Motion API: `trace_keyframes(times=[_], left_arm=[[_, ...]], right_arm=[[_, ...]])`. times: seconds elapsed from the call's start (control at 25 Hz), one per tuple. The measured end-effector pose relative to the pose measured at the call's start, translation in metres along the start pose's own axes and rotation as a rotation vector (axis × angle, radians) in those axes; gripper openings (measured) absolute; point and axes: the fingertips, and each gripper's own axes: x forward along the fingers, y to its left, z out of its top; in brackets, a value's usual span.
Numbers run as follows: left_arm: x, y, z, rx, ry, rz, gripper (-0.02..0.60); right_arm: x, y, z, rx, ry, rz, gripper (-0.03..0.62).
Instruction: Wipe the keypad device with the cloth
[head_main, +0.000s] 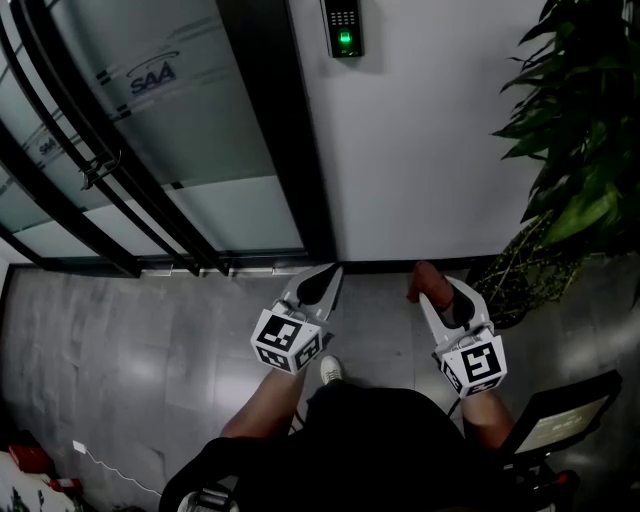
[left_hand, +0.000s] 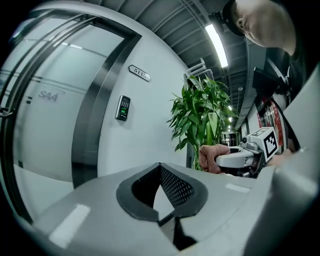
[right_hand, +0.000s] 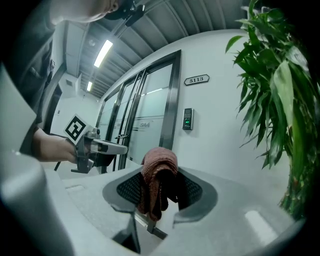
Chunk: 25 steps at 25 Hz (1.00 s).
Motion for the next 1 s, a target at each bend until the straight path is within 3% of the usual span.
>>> trace_keyframes(times=[1.0], left_arm=[[-0.0104, 0.0090, 0.0064, 0.025, -0.001, 0.009, 0.017]], right_arm=[[0.0009, 0.0063, -0.0062, 0.015, 0.020, -0.019, 0.144]])
